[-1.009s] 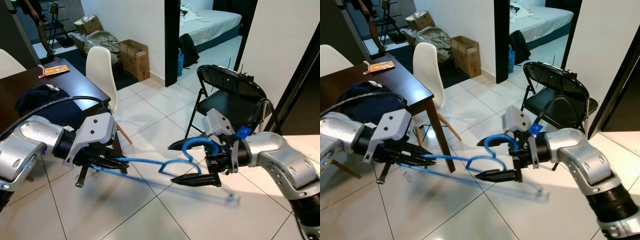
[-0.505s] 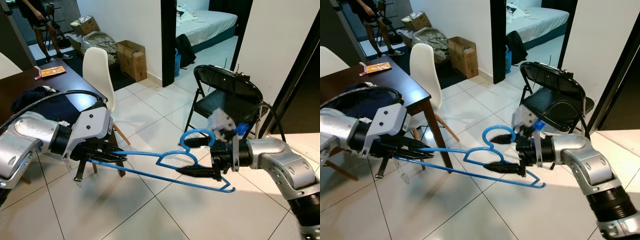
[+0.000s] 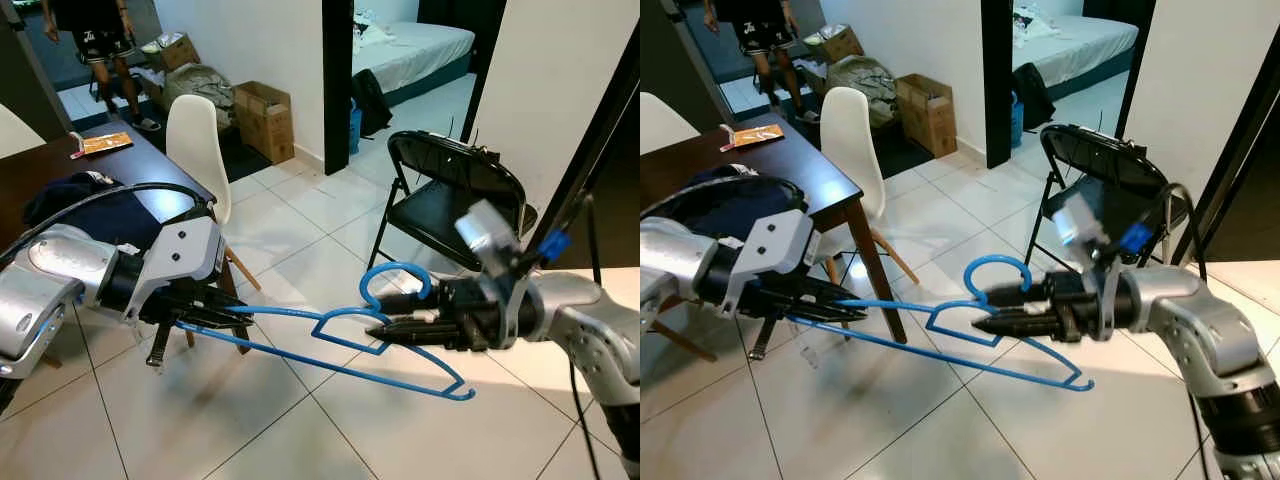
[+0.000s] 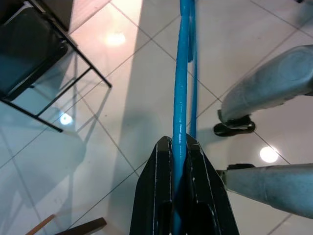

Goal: Hang hanger

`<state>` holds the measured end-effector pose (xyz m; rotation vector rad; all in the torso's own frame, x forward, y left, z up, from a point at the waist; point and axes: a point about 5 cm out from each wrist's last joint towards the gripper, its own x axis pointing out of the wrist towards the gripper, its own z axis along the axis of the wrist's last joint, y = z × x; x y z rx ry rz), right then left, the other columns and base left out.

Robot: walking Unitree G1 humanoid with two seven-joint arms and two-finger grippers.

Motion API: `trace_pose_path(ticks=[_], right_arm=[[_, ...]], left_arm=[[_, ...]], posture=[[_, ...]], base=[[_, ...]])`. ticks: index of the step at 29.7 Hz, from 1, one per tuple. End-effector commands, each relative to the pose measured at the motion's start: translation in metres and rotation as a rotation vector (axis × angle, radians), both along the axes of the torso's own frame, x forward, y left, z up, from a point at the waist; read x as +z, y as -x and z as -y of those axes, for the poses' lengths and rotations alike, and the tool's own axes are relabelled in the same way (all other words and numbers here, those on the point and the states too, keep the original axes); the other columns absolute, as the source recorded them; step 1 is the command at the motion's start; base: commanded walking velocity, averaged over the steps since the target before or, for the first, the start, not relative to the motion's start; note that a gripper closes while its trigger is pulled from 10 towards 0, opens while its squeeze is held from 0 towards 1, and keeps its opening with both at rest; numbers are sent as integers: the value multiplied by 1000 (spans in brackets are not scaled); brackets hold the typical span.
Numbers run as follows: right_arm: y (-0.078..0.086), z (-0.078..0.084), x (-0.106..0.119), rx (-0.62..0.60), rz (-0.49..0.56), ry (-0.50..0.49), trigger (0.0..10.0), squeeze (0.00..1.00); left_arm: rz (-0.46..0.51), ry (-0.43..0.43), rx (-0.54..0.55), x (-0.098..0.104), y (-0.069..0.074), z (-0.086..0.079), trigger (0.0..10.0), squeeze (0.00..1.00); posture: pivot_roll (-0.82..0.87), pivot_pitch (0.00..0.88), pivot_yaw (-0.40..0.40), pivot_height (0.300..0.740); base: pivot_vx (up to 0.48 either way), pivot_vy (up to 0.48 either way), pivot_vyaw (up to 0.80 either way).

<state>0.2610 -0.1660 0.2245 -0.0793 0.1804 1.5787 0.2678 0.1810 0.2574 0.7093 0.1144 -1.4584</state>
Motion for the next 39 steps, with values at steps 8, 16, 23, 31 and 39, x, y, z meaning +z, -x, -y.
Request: trace_pose_path(ticks=[8,16,23,31,39], right_arm=[[-3,-5,-16,-37,14,127,0,0],[-4,-6,-11,-43,30,111,0,0],[-18,-5,-15,-151,64,84,0,0],[-28,1,-26,-245,48,91,0,0],[-63,63,-58,-761,75,323,0,0]], left_arm=[[39,19,-2,9,-1,0,10000,0],[55,40,1,12,-2,2,10000,0],[-116,210,56,4,-8,10,10000,1000],[-191,247,135,-8,-14,-10,10000,1000],[110,478,806,2,-54,-102,10000,1000]], posture=[[-30,31,45,740],[-31,30,45,740],[-25,24,45,740],[-15,17,39,740],[-12,9,44,740]], base=[[0,0,0],[0,0,0],[0,0,0],[0,0,0],[0,0,0]])
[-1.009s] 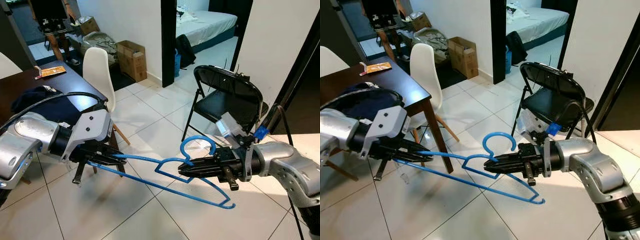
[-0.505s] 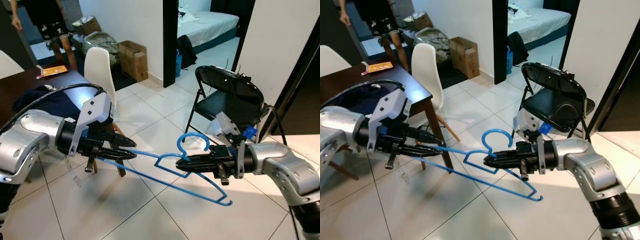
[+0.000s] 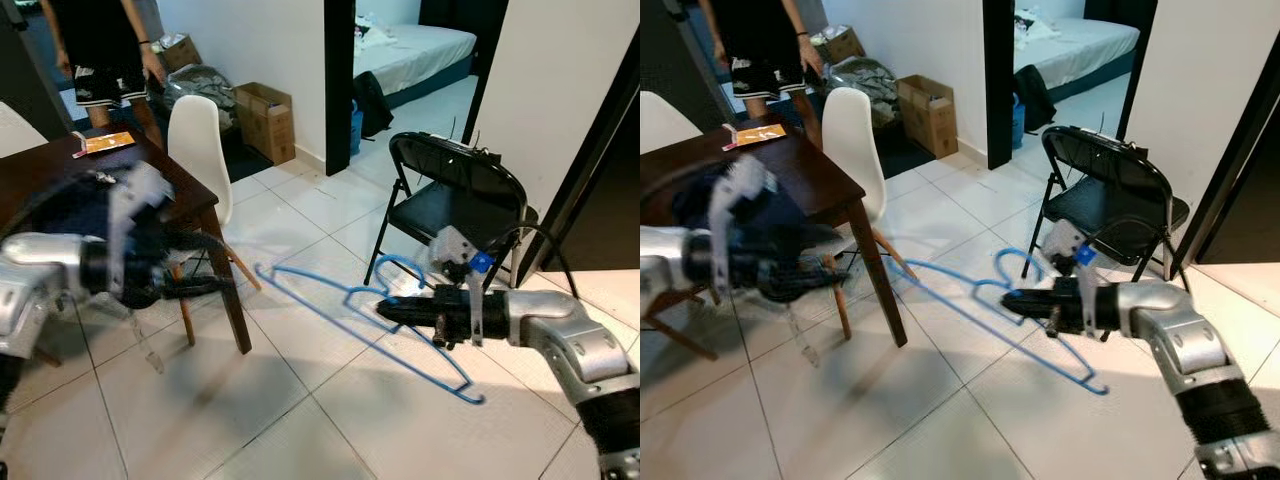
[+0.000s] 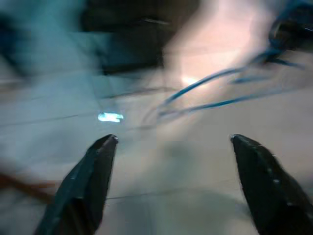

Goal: Hang hanger

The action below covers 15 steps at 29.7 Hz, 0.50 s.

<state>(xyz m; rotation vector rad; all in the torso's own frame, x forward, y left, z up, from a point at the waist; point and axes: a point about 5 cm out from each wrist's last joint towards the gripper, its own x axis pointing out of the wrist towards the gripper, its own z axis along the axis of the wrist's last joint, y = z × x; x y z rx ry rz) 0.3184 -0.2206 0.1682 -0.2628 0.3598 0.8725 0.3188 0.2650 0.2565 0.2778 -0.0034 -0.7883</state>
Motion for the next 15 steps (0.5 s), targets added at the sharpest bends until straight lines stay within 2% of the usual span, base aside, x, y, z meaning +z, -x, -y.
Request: trace_pose_path(ticks=[1,2,3,4,5,6,7,8,9,10,11,12,13,15], right_arm=[[-10,16,-4,-179,40,46,0,0],[-14,20,-5,-260,60,45,0,0],[-14,20,-5,-260,60,45,0,0],[-19,21,-4,-342,96,5,10000,0],[-19,21,-4,-342,96,5,10000,0],[-23,16,-2,-388,121,-49,10000,0],[-26,3,-6,-424,144,-126,10000,0],[-27,-7,-8,-444,155,-178,10000,0],[-27,-7,-8,-444,155,-178,10000,0],[-29,-13,-16,-504,152,-225,10000,0],[-29,-16,-22,-548,146,-251,10000,0],[-29,-16,-22,-548,146,-251,10000,0],[-31,-20,-23,-541,201,-210,10000,0],[-33,-19,-24,-539,199,-215,10000,0]], left_arm=[[52,90,296,-1,-6,-31,10000,1000],[54,137,391,-7,-6,-38,10000,1000],[54,137,391,-7,-6,-38,10000,1000],[83,187,532,-14,-9,-42,10000,1000],[83,187,532,-14,-9,-42,10000,1000],[76,265,630,-24,-10,-40,10000,1000],[11,322,700,-55,-11,-21,10000,0],[-42,359,741,-76,-9,-7,10000,0],[-42,359,741,-76,-9,-7,10000,0],[-102,368,740,-99,-4,18,10000,0],[-130,369,733,-111,0,35,10000,0],[-130,369,733,-111,0,35,10000,0],[-100,217,733,-123,3,62,10000,0],[-99,229,722,-122,-2,66,10000,0]], posture=[[-11,9,40,740],[-10,10,39,740],[-10,10,39,740],[-7,17,35,740],[-7,17,35,740],[-3,18,34,740],[0,24,30,740],[0,24,30,740],[0,24,30,740],[3,33,26,740],[3,33,26,740],[3,33,26,740],[13,35,23,740],[23,35,17,740]], base=[[0,0,0],[0,0,0],[0,0,0],[0,0,0],[0,0,0],[0,0,0],[0,0,0],[0,0,0],[0,0,0],[0,0,538],[0,0,538],[0,0,538],[0,0,800],[0,0,794]])
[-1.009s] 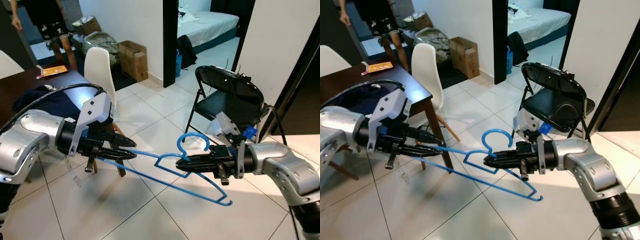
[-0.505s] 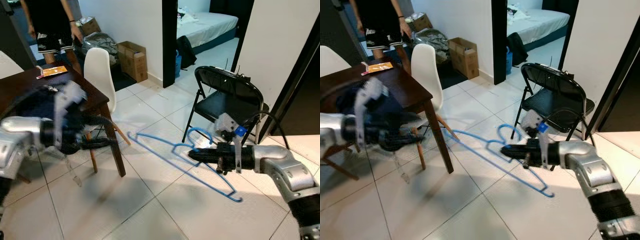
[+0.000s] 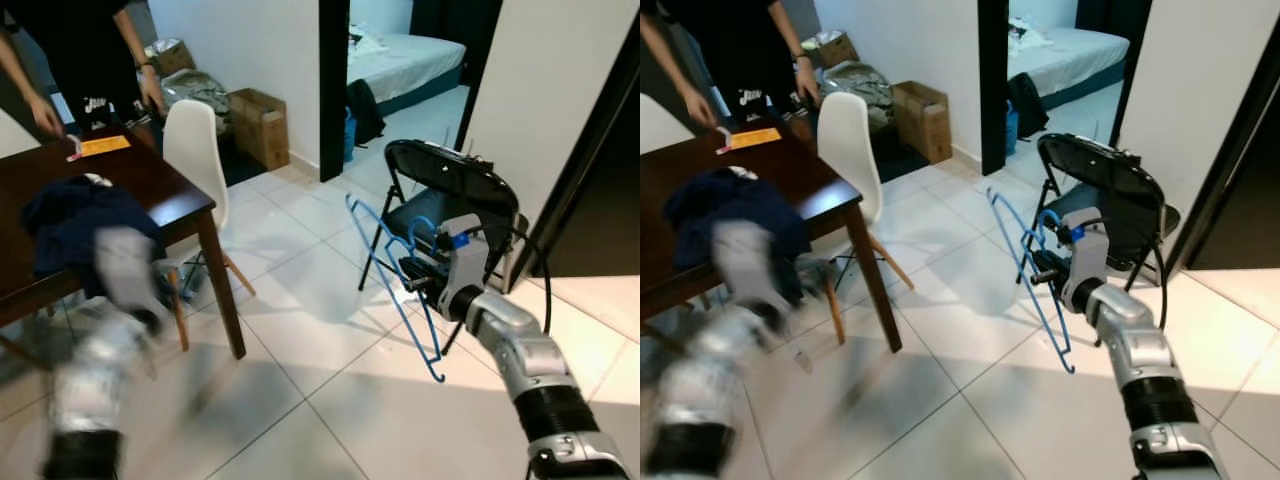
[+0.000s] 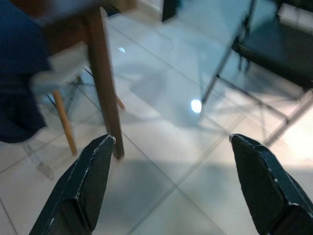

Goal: Hang hanger

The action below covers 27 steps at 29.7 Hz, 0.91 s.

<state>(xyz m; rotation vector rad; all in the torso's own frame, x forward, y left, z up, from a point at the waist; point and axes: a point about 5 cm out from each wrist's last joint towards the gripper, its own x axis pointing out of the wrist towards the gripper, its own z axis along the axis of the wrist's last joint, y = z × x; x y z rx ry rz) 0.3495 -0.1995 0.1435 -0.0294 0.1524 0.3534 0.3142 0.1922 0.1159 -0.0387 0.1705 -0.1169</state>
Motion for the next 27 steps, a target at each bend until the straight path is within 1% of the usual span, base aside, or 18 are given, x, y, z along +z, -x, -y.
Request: trace_pose_path(ticks=[1,2,3,5,6,7,9,11,13,14,17,21,25,27], right_arm=[[-2,2,1,-7,19,12,10000,0],[-3,2,0,-6,17,5,10000,0],[-3,2,0,-6,17,5,10000,0],[-5,0,0,-11,15,-14,10000,0],[-5,0,0,-11,15,-14,10000,0],[-5,-2,2,-5,32,-25,10000,0],[-4,-3,4,-9,46,-57,10000,0],[-4,-1,4,-31,49,-98,10000,0],[-4,0,5,-41,54,-114,10000,0],[-4,0,5,-41,54,-114,10000,0],[-6,-1,4,-32,62,-118,10000,0],[-6,-3,5,-23,73,-113,10000,0],[-6,-4,6,-16,89,-97,10000,0],[-7,-4,6,-31,88,-121,10000,0]], left_arm=[[78,-48,35,18,-7,-7,10000,0],[68,-17,41,16,-11,-8,10000,0],[68,-17,41,16,-11,-8,10000,0],[85,99,88,18,-17,-18,10000,0],[85,99,88,18,-17,-18,10000,0],[104,130,121,21,-17,-25,10000,0],[131,155,167,25,-15,-30,10000,0],[144,152,199,27,-12,-30,10000,0],[149,148,210,28,-11,-29,10000,0],[149,148,210,28,-11,-29,10000,0],[176,130,264,30,-12,-34,10000,0],[181,127,271,31,-13,-35,10000,0],[185,118,265,32,-14,-34,10000,0],[188,111,261,33,-14,-33,10000,0]], posture=[[23,35,17,740],[29,35,19,740],[29,35,19,740],[21,46,33,740],[21,46,33,740],[23,55,35,740],[22,60,38,740],[21,68,37,740],[21,68,37,740],[21,68,37,740],[20,71,35,740],[21,71,37,740],[20,70,39,740],[18,70,41,740]], base=[[0,0,788],[0,0,788],[0,0,788],[0,0,784],[0,0,788],[480,0,712],[480,0,356],[480,0,0],[480,0,0],[480,0,0],[480,0,0],[480,0,0],[480,0,794],[480,0,622]])
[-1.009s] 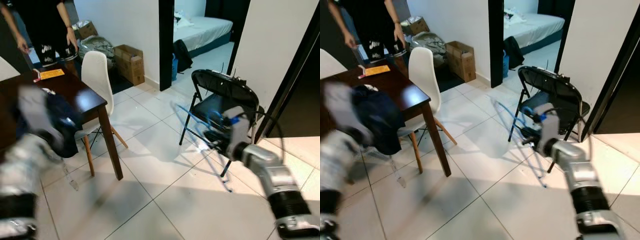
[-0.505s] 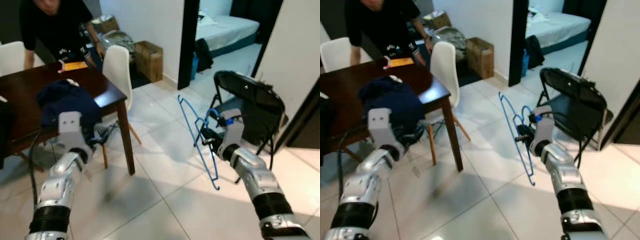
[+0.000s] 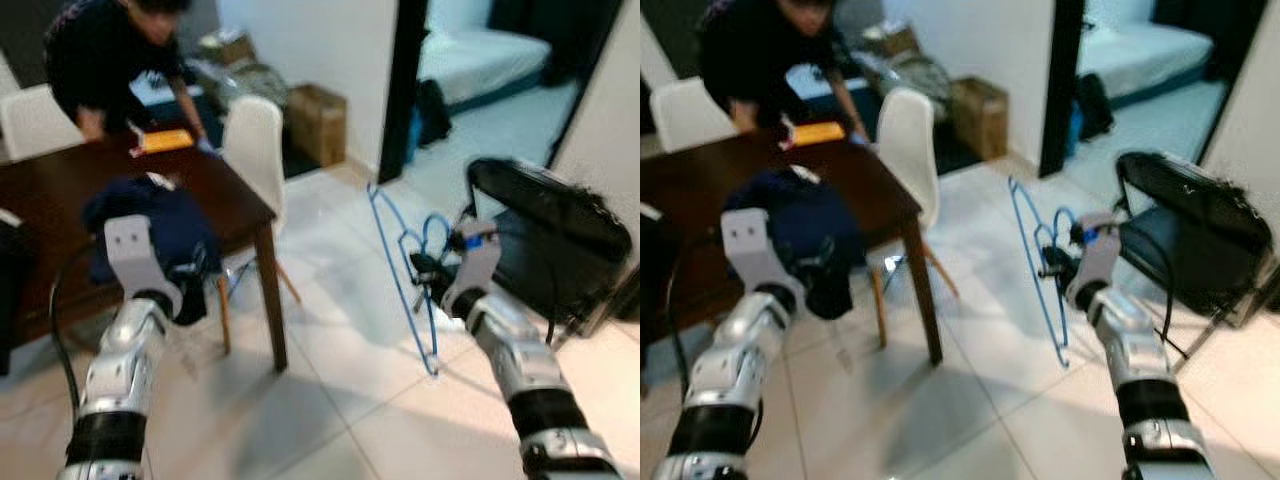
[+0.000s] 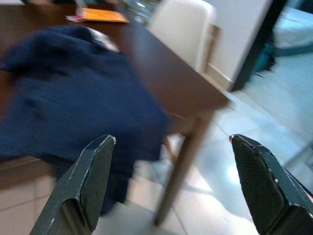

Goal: Hang hanger

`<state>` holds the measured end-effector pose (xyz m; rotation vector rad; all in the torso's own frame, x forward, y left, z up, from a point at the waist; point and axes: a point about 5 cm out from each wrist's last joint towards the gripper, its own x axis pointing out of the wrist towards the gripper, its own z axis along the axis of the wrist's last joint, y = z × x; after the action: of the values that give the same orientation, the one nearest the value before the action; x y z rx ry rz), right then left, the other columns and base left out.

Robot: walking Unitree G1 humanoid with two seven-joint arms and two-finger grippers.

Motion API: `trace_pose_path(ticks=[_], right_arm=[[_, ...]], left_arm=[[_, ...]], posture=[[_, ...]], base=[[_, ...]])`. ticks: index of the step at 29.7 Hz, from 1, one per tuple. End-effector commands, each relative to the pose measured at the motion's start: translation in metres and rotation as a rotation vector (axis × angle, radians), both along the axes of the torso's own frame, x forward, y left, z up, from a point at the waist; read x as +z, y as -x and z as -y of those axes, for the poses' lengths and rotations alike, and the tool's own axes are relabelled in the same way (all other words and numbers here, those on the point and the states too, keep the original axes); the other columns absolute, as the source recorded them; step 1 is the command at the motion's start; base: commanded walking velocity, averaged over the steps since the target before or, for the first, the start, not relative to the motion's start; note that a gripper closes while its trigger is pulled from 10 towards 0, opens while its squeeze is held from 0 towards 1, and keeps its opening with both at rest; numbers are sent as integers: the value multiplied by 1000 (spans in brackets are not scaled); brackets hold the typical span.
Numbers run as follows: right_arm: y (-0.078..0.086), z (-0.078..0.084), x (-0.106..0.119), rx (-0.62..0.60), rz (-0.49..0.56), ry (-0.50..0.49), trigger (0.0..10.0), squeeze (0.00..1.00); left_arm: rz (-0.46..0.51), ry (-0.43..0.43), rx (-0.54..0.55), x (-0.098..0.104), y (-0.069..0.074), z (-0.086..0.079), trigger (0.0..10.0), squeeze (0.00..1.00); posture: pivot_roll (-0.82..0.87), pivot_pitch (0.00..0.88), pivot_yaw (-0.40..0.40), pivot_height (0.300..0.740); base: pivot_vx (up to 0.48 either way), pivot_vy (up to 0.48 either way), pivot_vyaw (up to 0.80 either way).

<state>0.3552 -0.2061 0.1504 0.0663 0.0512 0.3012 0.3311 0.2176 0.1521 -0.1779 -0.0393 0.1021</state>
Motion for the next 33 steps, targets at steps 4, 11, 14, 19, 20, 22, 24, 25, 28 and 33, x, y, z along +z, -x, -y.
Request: trace_pose_path(ticks=[4,11,14,19,20,22,24,25,28,33], right_arm=[[-3,-7,-1,7,-5,-29,10000,0],[-4,-6,-2,0,-6,-21,10000,0],[-4,-6,-1,-2,-6,-25,10000,0],[-5,-6,-1,-1,-7,-22,10000,0],[-5,-6,-1,-1,-6,-21,10000,0],[-5,-6,-1,0,-6,-21,10000,0],[-5,-5,-1,1,-5,-18,10000,0],[-5,-5,-1,1,-5,-18,10000,0],[-5,-6,-1,4,-6,-18,10000,0],[-5,-7,-2,7,-8,-16,10000,0]], left_arm=[[-4,-39,9,-1,2,-4,10000,0],[12,-54,-13,1,-1,0,10000,0],[19,-58,-33,3,-1,2,10000,0],[23,-92,-23,5,-1,3,10000,0],[24,-95,-19,5,-1,3,10000,0],[23,-96,-9,6,-1,3,10000,0],[3,-82,46,6,-1,0,10000,0],[3,-82,46,6,-1,0,10000,0],[-94,-43,199,-3,1,-7,10000,0],[-140,4,293,-7,3,-13,10000,0]], posture=[[11,66,40,740],[10,63,38,740],[10,61,37,740],[9,61,37,740],[9,61,37,740],[9,61,37,740],[6,64,37,740],[6,64,37,740],[6,65,37,740],[6,67,34,740]], base=[[480,0,0],[480,0,0],[480,0,0],[400,0,0],[349,0,0],[349,0,0],[244,0,0],[244,0,0],[0,0,0],[0,0,0]])
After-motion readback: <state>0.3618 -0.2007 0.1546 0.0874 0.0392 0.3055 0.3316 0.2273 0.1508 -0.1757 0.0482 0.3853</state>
